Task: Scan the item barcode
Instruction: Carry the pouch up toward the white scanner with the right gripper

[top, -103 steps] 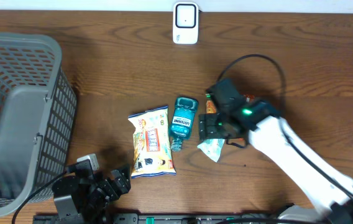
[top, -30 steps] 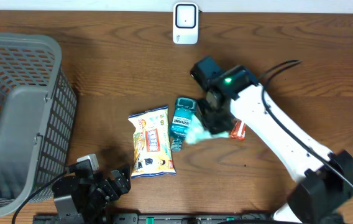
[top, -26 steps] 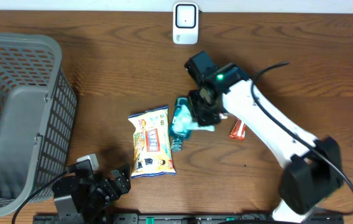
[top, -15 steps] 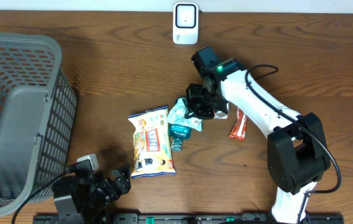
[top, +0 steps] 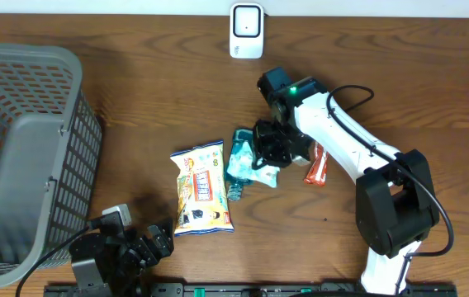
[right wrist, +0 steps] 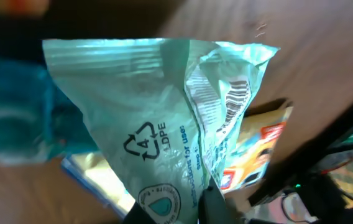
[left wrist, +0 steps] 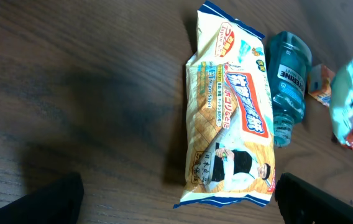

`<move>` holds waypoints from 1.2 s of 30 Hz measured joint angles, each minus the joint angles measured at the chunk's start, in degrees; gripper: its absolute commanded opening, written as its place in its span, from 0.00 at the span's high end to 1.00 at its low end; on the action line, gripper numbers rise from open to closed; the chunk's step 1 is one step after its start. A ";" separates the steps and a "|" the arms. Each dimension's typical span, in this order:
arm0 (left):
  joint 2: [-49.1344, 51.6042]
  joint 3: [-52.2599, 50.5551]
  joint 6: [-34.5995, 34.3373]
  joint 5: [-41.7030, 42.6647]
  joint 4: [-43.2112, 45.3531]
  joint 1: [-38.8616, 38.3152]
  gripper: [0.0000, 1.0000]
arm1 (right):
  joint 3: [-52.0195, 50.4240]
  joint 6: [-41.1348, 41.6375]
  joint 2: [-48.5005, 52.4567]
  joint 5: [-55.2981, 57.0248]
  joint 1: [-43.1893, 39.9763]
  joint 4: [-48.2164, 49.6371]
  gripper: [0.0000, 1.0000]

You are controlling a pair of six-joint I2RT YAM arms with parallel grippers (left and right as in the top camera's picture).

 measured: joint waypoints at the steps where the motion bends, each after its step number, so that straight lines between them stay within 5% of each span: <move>1: 0.00 0.00 0.00 0.00 -0.02 0.00 0.01 | 0.00 -0.33 0.00 0.52 -0.02 -1.03 0.99; 25: 0.00 0.00 0.00 0.00 -0.02 0.00 0.02 | 0.00 -29.66 0.00 0.15 -10.67 -8.85 0.99; 36: 0.00 0.00 0.00 0.00 -0.02 0.00 0.02 | 0.00 -29.00 0.00 -7.65 -11.28 -5.79 0.99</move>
